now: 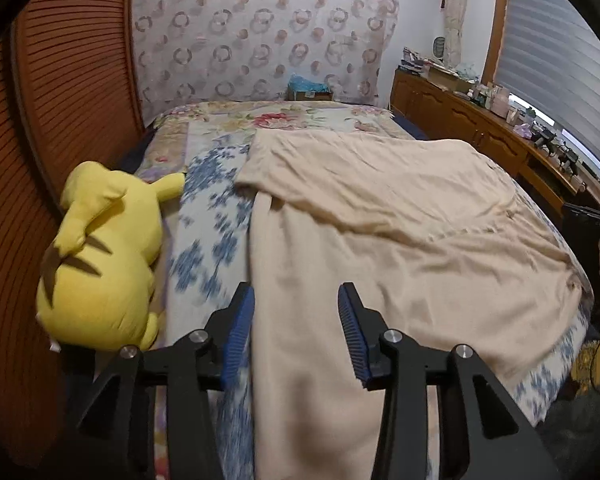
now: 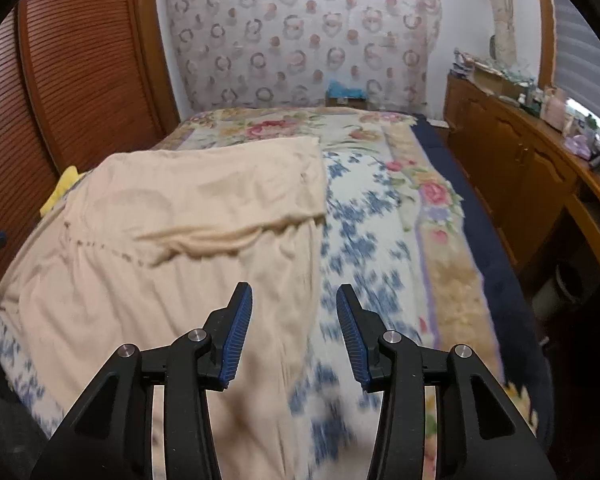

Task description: Fold small clothes

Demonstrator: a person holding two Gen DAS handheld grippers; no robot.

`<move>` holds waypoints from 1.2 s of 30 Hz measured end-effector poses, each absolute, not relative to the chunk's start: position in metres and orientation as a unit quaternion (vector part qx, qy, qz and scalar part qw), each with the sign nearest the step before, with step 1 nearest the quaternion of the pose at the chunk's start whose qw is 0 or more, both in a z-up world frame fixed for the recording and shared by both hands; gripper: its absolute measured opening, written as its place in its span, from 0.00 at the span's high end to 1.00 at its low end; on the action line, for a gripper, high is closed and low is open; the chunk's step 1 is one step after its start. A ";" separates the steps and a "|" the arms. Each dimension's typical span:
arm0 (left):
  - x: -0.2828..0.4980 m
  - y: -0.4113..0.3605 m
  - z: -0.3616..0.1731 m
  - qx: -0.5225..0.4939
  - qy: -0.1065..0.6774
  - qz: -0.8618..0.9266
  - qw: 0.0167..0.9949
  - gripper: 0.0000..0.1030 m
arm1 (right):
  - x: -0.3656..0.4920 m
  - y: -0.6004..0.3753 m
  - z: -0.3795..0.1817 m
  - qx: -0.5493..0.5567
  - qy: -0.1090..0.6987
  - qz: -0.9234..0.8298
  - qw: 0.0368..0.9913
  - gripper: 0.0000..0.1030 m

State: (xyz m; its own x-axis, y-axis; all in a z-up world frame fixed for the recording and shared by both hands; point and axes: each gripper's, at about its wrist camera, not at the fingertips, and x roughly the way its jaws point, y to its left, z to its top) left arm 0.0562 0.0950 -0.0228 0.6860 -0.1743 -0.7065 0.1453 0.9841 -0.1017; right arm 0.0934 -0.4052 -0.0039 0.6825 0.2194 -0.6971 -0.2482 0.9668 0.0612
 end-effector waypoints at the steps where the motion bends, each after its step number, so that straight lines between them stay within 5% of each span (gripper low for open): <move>1: 0.066 0.094 -0.024 -0.022 0.388 -0.090 0.917 0.59 | 0.102 -0.404 -0.005 -0.018 0.380 0.129 0.916 0.57; 25: 0.200 0.085 -0.055 -0.063 0.460 -0.064 0.883 0.59 | 0.233 -0.381 -0.048 0.032 0.453 0.140 0.880 0.57; 36: 0.243 0.110 -0.063 -0.039 0.483 -0.019 0.875 0.59 | 0.235 -0.347 -0.039 -0.058 0.442 0.138 0.884 0.92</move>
